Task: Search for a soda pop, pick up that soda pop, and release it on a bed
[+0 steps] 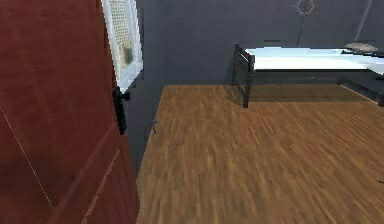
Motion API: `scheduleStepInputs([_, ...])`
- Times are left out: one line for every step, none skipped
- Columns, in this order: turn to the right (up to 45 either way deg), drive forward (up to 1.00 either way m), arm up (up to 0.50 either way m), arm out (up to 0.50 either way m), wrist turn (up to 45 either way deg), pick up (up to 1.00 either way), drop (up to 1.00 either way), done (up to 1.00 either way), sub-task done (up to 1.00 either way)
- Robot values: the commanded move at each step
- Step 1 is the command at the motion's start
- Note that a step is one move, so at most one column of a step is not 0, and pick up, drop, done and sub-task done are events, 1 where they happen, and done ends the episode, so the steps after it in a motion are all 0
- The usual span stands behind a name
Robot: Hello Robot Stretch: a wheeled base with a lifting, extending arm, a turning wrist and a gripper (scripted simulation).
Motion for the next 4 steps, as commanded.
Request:
scheduleStepInputs([0.0, 0.45, 0.0, 0.0, 0.0, 0.0, 0.0, 0.0, 0.0])
scheduleStepInputs([33.0, 0.0, 0.0, 0.0, 0.0, 0.0, 0.0, 0.0, 0.0])
scheduleStepInputs([0.0, 0.95, 0.0, 0.0, 0.0, 0.0, 0.0, 0.0, 0.0])
scheduleStepInputs([36.0, 0.0, 0.0, 0.0, 0.0, 0.0, 0.0, 0.0, 0.0])
